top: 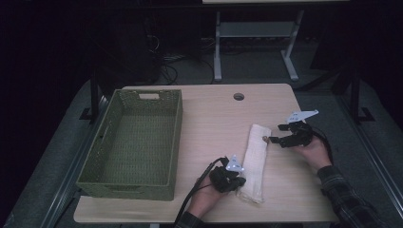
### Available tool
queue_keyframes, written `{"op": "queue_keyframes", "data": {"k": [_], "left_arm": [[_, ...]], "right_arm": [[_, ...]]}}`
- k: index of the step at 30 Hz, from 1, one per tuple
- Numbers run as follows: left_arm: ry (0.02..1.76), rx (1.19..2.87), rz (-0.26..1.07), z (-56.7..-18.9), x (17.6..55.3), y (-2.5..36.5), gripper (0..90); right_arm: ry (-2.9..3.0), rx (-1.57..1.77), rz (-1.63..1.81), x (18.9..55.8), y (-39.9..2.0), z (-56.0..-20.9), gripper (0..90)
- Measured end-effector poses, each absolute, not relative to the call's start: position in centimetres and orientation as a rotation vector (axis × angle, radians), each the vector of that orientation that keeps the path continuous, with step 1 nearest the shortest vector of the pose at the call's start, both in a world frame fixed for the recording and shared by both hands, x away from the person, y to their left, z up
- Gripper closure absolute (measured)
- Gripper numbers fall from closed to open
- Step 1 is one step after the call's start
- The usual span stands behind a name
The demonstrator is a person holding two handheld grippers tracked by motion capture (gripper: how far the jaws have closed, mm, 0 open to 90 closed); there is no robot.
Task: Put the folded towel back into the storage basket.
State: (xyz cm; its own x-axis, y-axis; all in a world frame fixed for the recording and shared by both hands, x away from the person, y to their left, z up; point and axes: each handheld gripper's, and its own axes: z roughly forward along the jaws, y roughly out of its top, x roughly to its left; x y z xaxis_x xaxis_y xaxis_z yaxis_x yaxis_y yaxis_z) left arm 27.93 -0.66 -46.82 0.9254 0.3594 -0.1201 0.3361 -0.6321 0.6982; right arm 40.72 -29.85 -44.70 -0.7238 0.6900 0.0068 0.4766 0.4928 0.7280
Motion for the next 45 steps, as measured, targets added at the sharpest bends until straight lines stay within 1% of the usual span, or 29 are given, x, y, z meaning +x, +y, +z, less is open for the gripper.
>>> {"op": "queue_keyframes", "data": {"k": [11, 15, 16, 19, 21, 23, 26, 28, 33, 39, 45], "left_arm": [[0.395, 2.305, -0.026, -47.0, 25.9, -3.5, 89.6], [0.391, 2.299, -0.030, -47.0, 25.7, -3.8, 89.5], [0.390, 2.304, -0.025, -46.9, 25.8, -3.7, 88.0], [0.383, 2.311, -0.012, -46.5, 26.1, -3.5, 80.0], [0.359, 2.319, 0.022, -46.1, 26.5, -3.4, 72.0], [0.363, 2.308, 0.022, -46.0, 26.7, -3.4, 63.9], [0.308, 2.301, -0.014, -45.4, 27.8, -3.8, 52.1], [0.282, 2.304, -0.011, -45.4, 28.4, -4.2, 45.6], [0.199, 2.347, 0.023, -44.9, 29.4, -5.7, 36.6], [0.151, 2.379, 0.003, -45.4, 30.3, -7.2, 27.5], [0.119, 2.428, 0.014, -46.4, 30.7, -8.0, 21.9]], "right_arm": [[2.468, 0.975, 1.066, 40.7, -29.7, -44.8, 28.6], [2.471, 0.978, 1.064, 40.7, -29.7, -44.8, 28.5], [2.471, 0.982, 1.065, 40.6, -29.7, -44.8, 28.5], [2.472, 0.974, 1.067, 40.7, -29.7, -44.7, 28.4], [2.473, 0.971, 1.065, 40.7, -29.7, -44.8, 28.4], [2.482, 0.966, 1.055, 40.7, -29.7, -44.8, 28.4], [2.482, 0.967, 1.058, 40.7, -29.7, -44.8, 28.5], [2.482, 0.971, 1.061, 40.8, -29.7, -44.8, 28.4], [2.492, 0.970, 1.055, 40.8, -29.7, -44.9, 28.5], [2.495, 0.979, 1.062, 40.8, -29.8, -44.8, 28.5], [2.496, 0.971, 1.062, 40.8, -29.8, -44.8, 28.5]]}}
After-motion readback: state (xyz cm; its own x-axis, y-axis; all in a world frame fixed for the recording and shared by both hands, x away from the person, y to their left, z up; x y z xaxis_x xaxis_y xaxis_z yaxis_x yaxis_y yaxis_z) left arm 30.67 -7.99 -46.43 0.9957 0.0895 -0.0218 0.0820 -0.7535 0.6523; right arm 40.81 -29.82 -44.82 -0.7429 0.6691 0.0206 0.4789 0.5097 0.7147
